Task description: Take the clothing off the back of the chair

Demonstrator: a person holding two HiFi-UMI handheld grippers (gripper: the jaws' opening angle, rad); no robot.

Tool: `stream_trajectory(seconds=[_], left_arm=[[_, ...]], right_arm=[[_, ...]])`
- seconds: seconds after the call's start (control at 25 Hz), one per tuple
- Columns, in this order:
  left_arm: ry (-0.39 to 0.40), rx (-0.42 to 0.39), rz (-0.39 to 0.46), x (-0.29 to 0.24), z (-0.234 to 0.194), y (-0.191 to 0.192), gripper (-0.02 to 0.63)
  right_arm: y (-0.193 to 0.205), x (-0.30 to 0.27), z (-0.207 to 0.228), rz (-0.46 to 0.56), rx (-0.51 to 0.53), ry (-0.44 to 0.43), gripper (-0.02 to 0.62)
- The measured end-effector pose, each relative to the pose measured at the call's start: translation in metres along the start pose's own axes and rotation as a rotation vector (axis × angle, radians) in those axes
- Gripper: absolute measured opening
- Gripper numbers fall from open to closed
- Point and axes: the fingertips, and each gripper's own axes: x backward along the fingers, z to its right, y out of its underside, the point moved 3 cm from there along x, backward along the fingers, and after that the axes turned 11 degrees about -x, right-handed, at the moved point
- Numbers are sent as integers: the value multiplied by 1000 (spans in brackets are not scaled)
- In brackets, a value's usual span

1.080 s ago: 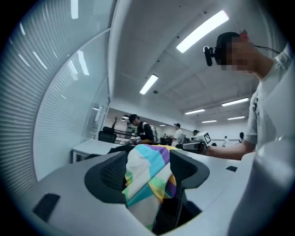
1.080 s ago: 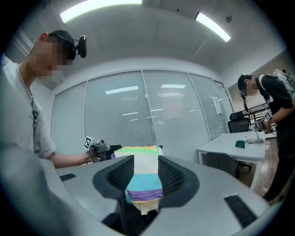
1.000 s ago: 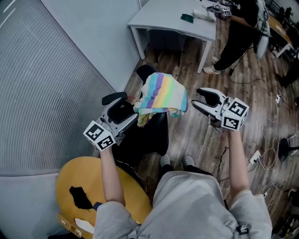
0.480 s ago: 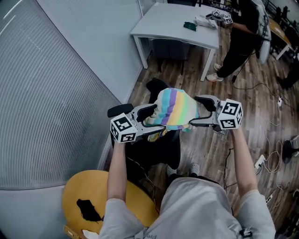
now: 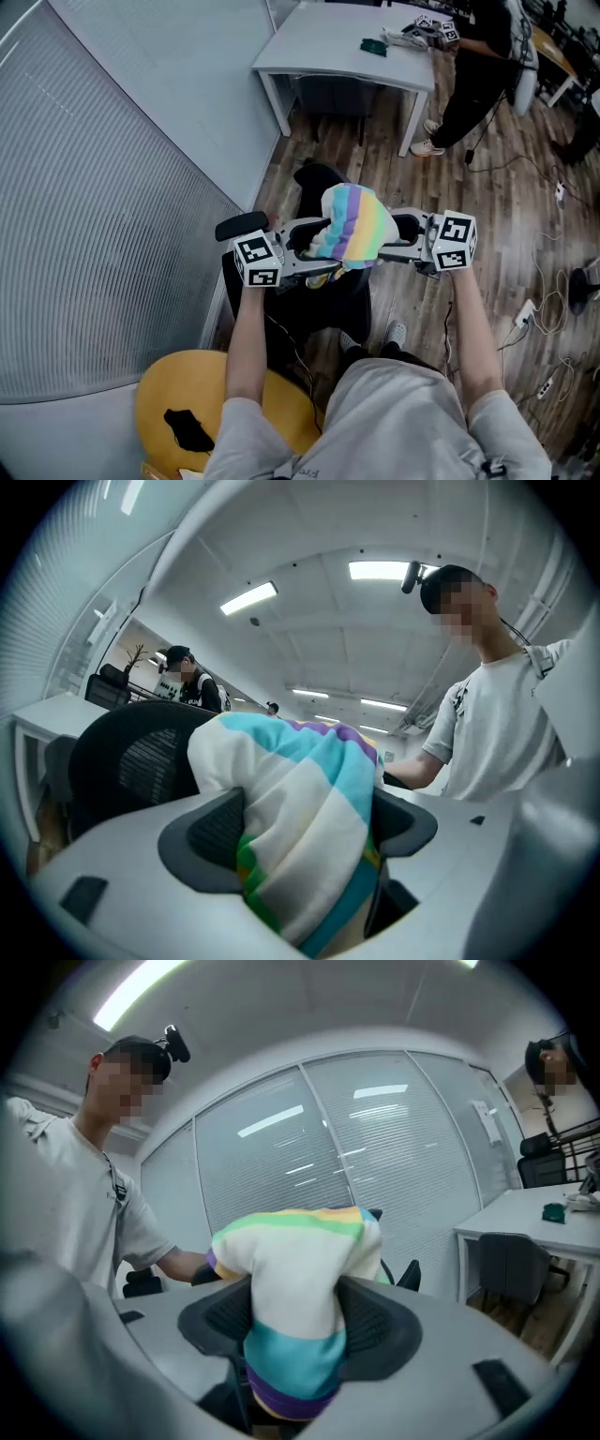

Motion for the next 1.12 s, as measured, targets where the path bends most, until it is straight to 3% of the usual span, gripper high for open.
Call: stream_trajectory(seconds=[0.08,0.2,0.4,0.52,0.84,1.12], left_arm=[[2,9,6,0,3,2,394],[-15,8,7,0,9,0,316],[-107,33,65,1,12,-4,205],[-185,6,57,1,15,-7,167],[-400,-120,-60,1,19,-9,138],[-525,-181,-140,-1,23,-15,124]], right_arm=[[2,3,-3,29,-12,41,234],[2,3,-7,50,-37,112,185],[-1,10,-14,78,-34,270,153],[-2,13,-18,99,-28,349,138],[-7,14,-22,103,36,526,118],[-20,22,-32,125,109,651,112]])
